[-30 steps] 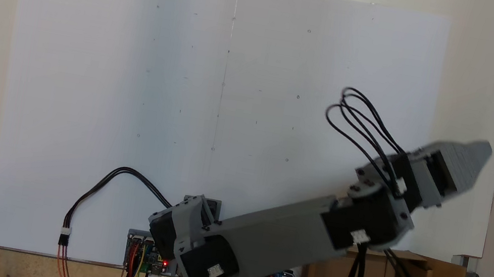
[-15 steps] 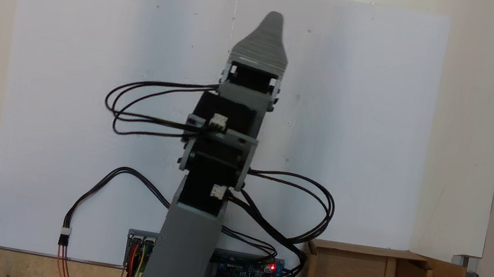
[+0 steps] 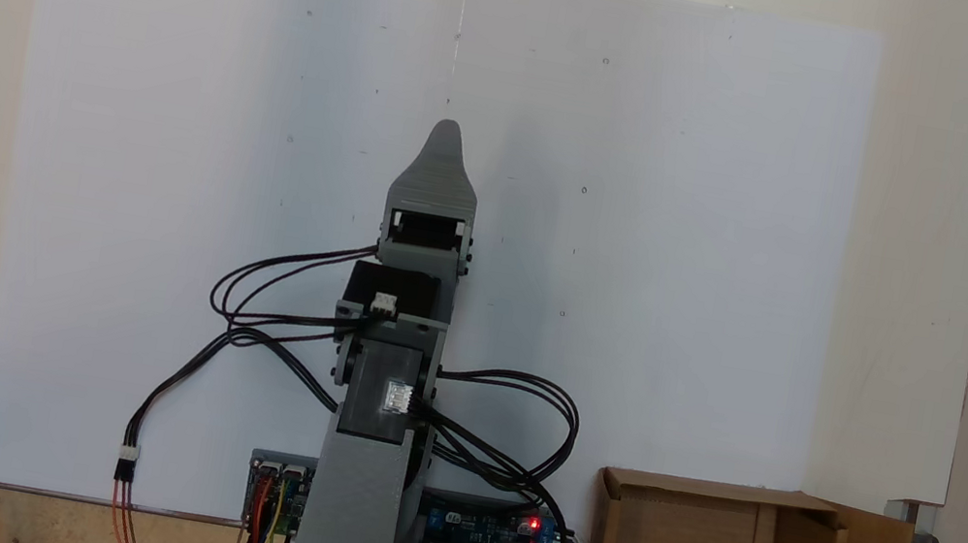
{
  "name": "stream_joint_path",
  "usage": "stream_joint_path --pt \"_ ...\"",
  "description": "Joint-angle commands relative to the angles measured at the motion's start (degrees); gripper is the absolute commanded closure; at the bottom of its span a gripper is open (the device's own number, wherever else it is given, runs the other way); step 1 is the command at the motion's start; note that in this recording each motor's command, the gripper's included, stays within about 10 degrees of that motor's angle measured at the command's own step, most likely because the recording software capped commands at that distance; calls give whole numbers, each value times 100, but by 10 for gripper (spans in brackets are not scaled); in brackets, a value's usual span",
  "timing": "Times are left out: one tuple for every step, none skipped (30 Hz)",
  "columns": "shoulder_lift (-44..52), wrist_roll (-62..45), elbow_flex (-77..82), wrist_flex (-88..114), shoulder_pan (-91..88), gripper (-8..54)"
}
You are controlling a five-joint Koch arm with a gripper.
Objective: Grasp a green dice and put it in the bin.
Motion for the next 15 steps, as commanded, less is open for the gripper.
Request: stream_joint_path --pt "132 79 176 -956 -62 1" --pt "132 79 413 -1211 -53 2" --pt "132 97 633 -1483 -44 4" --pt "132 97 809 -1738 -53 4" --pt "132 105 984 -1984 -53 5" --pt "141 105 1134 -2266 -53 5" --pt "141 114 1274 -2503 -44 6" --pt "132 114 1424 -2758 -26 7" --pt "141 123 1564 -3039 -18 9" --pt "149 123 1670 -3303 9 11" --pt "158 123 1758 -3549 26 15" --pt "176 123 1854 -3769 44 15" --pt "237 123 1942 -4032 62 15" --pt "272 123 2039 -4261 105 15" --pt "299 132 2136 -4533 185 15"
